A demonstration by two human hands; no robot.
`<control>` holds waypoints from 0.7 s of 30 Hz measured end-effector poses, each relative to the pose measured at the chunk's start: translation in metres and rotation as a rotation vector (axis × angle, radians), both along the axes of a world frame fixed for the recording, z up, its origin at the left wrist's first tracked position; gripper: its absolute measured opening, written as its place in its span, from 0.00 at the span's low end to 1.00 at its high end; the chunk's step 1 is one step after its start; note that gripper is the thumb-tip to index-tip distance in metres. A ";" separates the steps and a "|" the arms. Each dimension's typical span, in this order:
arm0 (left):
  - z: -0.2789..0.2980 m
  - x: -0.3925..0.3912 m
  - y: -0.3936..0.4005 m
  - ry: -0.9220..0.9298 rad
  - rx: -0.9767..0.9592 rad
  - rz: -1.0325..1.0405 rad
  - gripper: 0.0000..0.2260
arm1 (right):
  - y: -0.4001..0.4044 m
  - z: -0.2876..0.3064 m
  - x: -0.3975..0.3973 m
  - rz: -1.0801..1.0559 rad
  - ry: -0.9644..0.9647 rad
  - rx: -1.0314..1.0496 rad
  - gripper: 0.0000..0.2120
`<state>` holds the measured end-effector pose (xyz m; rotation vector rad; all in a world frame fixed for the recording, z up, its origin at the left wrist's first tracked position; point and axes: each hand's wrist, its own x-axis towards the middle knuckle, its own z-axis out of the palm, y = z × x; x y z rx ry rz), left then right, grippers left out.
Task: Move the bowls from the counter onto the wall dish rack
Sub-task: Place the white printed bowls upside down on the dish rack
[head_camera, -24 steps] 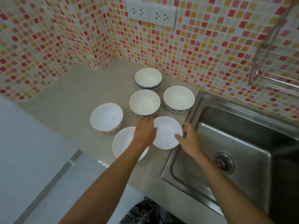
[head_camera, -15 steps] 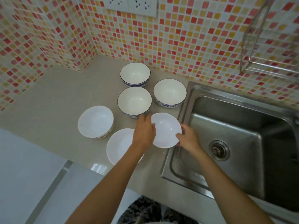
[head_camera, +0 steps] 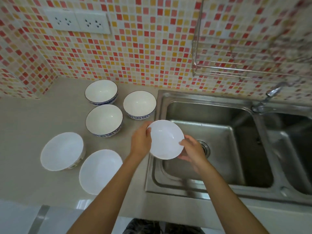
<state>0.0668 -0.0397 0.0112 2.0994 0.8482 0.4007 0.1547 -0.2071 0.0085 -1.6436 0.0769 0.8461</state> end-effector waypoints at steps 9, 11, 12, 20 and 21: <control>0.020 0.082 -0.094 -0.100 -0.020 -0.163 0.12 | -0.104 0.032 0.058 -0.062 0.104 0.140 0.15; 0.031 0.101 -0.111 -0.119 -0.022 -0.204 0.12 | -0.129 0.047 0.074 -0.088 0.122 0.201 0.14; 0.038 0.110 -0.119 -0.131 -0.017 -0.220 0.13 | -0.140 0.055 0.081 -0.093 0.118 0.228 0.16; 0.127 0.167 -0.159 -0.400 0.364 -0.325 0.17 | -0.201 0.108 0.137 -0.164 0.085 0.438 0.27; 0.137 0.179 -0.159 -0.419 0.458 -0.331 0.17 | -0.207 0.115 0.145 -0.174 0.081 0.479 0.29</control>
